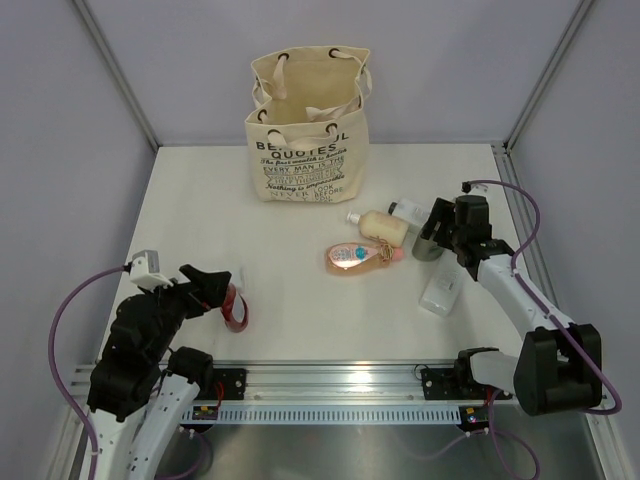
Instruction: Place the personal care products into the canvas bag
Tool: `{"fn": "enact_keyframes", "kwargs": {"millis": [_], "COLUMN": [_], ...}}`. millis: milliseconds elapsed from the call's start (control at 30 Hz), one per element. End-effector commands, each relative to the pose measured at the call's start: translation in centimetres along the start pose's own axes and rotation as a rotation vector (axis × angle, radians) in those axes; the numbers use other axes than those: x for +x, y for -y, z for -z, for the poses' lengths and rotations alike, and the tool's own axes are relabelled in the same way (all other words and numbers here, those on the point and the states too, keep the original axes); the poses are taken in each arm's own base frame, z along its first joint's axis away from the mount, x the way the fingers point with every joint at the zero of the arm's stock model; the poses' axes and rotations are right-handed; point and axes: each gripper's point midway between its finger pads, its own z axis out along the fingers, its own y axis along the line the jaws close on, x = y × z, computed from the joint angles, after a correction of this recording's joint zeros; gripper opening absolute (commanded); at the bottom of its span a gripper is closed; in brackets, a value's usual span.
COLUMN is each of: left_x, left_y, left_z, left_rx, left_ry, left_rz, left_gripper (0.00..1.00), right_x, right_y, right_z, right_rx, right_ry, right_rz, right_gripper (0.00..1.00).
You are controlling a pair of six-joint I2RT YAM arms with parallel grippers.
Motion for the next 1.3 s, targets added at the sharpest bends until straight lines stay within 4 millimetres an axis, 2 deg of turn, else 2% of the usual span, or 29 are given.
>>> {"fn": "enact_keyframes", "kwargs": {"millis": [0,67,167,367,567,633,667,733,833,900,933,967,1100,1133,1267], "left_x": [-0.7,-0.6,-0.4,-0.2,0.4,0.5,0.4,0.3,0.3,0.3,0.3,0.3,0.3,0.3,0.3], "left_y": [0.1,0.3,0.4,0.1,0.0,0.1,0.1,0.3,0.4,0.3,0.4,0.4,0.4,0.4,0.4], "left_z": [0.2,0.3,0.5,1.2,1.0,1.0,1.0,1.1,1.3,1.3,1.3,1.3,1.5,1.5,1.6], "left_rx": [0.004,0.013,0.022,0.035,0.048,0.051,0.052,0.060,0.072,0.072,0.076,0.078,0.083,0.085,0.088], "left_ry": [0.038,0.035,0.030,0.051,0.045,0.044,0.046,0.047,0.052,0.053,0.056,0.058,0.059,0.060,0.061], "left_rz": [0.014,0.021,0.032,0.049,0.060,0.058,0.058,0.052,0.042,0.040,0.040,0.041,0.037,0.037,0.034], "left_gripper": [0.99,0.99,0.99,0.99,0.99,0.99,0.99,0.99,0.99,0.99,0.99,0.99,0.99,0.99,0.99], "right_x": [-2.3,-2.8,-2.1,-1.5,-1.6,-1.7,-2.1,-3.0,-3.6,-2.7,-2.9,-2.2,-1.8,-2.1,-2.6], "right_y": [0.2,0.4,0.2,-0.2,0.3,0.1,0.0,0.6,0.1,0.1,0.1,0.4,0.5,0.5,1.0], "right_z": [-0.4,-1.0,-2.1,-2.2,-1.5,-1.1,-0.7,-0.3,0.4,0.1,0.0,-0.5,-1.3,-1.5,-2.7], "right_rx": [0.024,0.042,0.033,-0.022,-0.080,-0.154,-0.171,-0.210,-0.308,-0.330,-0.337,-0.335,-0.349,-0.345,-0.316], "right_ry": [0.101,0.110,0.055,0.025,0.045,0.045,0.058,0.075,0.074,0.025,0.014,-0.021,-0.033,-0.021,-0.016], "right_rz": [0.040,0.063,0.102,0.185,0.258,0.279,0.291,0.297,0.370,0.402,0.409,0.404,0.415,0.418,0.435], "right_gripper": [0.82,0.87,0.95,0.96,0.84,0.77,0.67,0.63,0.70,0.76,0.78,0.79,0.85,0.89,0.95]}}
